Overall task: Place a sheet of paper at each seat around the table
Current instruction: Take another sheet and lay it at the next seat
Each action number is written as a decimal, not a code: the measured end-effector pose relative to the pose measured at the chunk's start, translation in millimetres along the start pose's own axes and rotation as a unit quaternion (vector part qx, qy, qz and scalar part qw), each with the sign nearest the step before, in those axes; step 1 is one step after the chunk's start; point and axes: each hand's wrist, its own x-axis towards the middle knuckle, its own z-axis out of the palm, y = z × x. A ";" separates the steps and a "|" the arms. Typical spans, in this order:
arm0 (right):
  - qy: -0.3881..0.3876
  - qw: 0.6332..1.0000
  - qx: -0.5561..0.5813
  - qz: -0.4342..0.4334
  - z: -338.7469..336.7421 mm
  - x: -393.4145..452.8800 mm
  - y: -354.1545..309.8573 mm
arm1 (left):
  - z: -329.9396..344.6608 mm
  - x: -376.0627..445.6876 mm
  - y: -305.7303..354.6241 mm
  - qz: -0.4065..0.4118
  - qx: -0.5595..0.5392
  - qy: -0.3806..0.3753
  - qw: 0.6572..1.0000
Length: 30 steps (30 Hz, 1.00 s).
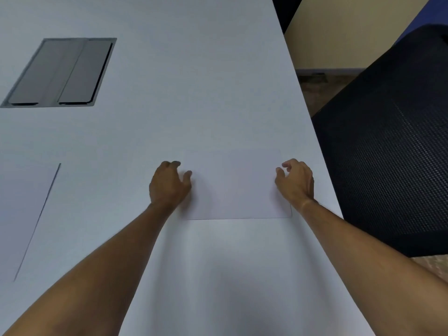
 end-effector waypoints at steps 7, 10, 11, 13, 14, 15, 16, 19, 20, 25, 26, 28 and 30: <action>-0.004 0.972 -0.186 -0.143 -5.6 -34.6 -26.4 | -23.4 -13.1 6.7 0.189 0.140 -0.027 0.971; 0.010 0.956 -0.225 -0.187 -9.1 -48.2 -37.9 | -35.9 -19.8 10.9 0.217 0.171 -0.027 0.961; 0.018 0.951 -0.237 -0.198 -10.9 -52.6 -42.3 | -39.9 -22.2 12.1 0.221 0.176 -0.026 0.959; 0.025 0.943 -0.256 -0.209 -15.3 -61.6 -50.8 | -48.0 -27.6 13.3 0.226 0.179 -0.022 0.957; 0.027 0.941 -0.263 -0.213 -17.5 -66.4 -54.7 | -52.2 -30.6 13.4 0.228 0.178 -0.020 0.957; 0.029 0.938 -0.267 -0.217 -19.6 -71.4 -58.7 | -57.0 -33.5 13.4 0.230 0.175 -0.017 0.957; 0.031 0.936 -0.272 -0.221 -21.5 -76.9 -62.6 | -62.3 -36.7 13.1 0.231 0.172 -0.014 0.957; 0.037 0.930 -0.279 -0.235 -27.4 -95.2 -72.7 | -79.4 -48.8 12.0 0.233 0.166 -0.001 0.958; 0.037 0.929 -0.280 -0.238 -29.1 -101.9 -75.9 | -84.9 -53.9 11.1 0.233 0.165 0.003 0.958; 0.045 0.923 -0.271 -0.269 -36.2 -138.5 -93.5 | -113.5 -86.2 0.2 0.223 0.165 0.028 0.960; 0.046 0.923 -0.266 -0.276 -37.3 -147.5 -96.5 | -119.5 -94.4 -3.7 0.220 0.167 0.034 0.961; 0.047 0.921 -0.258 -0.289 -38.6 -166.4 -101.4 | -130.7 -112.6 -12.9 0.212 0.169 0.044 0.961; 0.046 0.918 -0.250 -0.303 -39.2 -187.7 -105.6 | -141.5 -133.3 -24.0 0.204 0.174 0.054 0.962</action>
